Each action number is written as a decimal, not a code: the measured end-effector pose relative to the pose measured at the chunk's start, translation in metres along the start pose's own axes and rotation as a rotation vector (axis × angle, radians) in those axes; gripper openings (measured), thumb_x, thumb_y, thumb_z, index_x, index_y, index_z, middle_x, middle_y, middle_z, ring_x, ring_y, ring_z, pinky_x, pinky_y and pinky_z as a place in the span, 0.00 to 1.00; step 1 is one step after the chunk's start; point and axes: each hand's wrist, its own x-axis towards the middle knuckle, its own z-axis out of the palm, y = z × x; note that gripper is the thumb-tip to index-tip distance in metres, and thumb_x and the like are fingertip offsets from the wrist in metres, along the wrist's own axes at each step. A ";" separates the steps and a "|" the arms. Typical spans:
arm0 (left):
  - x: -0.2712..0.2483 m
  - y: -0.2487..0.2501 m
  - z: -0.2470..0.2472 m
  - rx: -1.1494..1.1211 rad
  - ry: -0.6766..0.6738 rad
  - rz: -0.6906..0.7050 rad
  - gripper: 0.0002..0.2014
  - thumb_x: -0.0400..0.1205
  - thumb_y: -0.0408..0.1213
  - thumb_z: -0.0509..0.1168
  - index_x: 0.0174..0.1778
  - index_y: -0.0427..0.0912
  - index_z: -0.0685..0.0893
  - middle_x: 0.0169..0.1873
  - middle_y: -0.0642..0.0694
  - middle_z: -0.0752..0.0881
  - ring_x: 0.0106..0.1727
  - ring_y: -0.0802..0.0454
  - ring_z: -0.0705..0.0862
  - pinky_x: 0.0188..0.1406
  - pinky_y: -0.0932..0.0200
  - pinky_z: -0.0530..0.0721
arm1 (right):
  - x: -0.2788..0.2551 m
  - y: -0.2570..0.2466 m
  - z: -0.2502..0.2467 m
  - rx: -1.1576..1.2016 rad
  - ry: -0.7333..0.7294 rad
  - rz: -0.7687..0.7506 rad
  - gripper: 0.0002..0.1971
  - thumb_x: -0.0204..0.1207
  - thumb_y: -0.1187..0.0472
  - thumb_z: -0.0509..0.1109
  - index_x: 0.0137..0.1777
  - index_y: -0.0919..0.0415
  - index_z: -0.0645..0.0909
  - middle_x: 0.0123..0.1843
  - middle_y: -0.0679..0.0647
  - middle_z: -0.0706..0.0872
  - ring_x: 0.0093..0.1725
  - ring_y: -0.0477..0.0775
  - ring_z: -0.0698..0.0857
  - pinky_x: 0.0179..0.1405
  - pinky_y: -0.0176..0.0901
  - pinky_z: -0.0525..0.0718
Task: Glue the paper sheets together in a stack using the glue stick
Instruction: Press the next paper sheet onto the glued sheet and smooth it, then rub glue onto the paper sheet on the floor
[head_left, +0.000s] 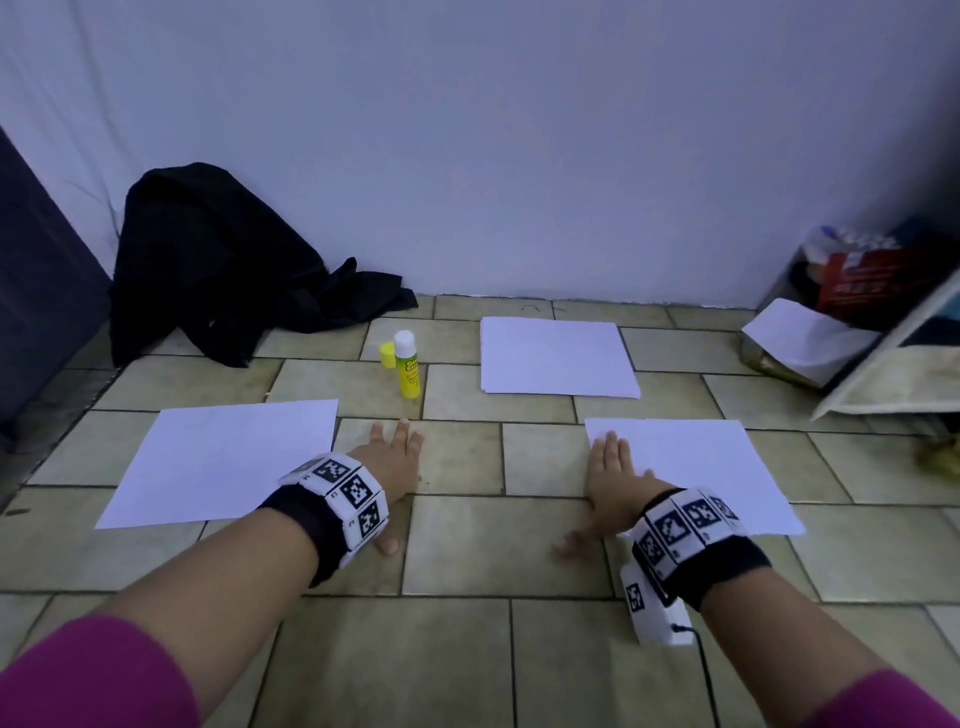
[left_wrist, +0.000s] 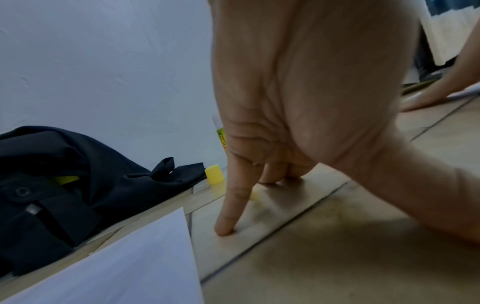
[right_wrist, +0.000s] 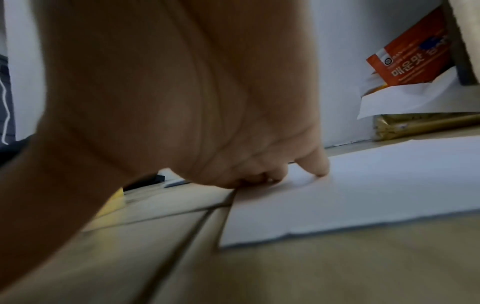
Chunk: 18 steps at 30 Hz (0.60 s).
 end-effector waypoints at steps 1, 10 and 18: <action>0.001 -0.001 0.002 -0.002 0.011 0.006 0.43 0.86 0.37 0.61 0.83 0.35 0.33 0.82 0.38 0.30 0.83 0.32 0.36 0.80 0.34 0.53 | -0.003 -0.001 0.000 0.002 0.002 0.001 0.76 0.57 0.30 0.77 0.78 0.71 0.23 0.81 0.64 0.23 0.82 0.63 0.29 0.81 0.68 0.45; -0.009 -0.041 0.023 -0.156 0.192 0.227 0.52 0.75 0.52 0.74 0.86 0.44 0.46 0.85 0.48 0.41 0.85 0.49 0.44 0.83 0.54 0.53 | -0.010 -0.002 0.003 0.041 0.034 0.004 0.77 0.55 0.33 0.80 0.79 0.70 0.23 0.81 0.63 0.24 0.82 0.61 0.29 0.81 0.68 0.43; -0.012 -0.109 0.051 -0.411 0.368 -0.180 0.51 0.79 0.61 0.64 0.84 0.34 0.42 0.85 0.41 0.44 0.85 0.43 0.41 0.81 0.49 0.54 | -0.011 -0.005 0.001 0.049 0.053 0.019 0.77 0.55 0.33 0.80 0.79 0.70 0.24 0.82 0.63 0.25 0.82 0.61 0.29 0.81 0.67 0.44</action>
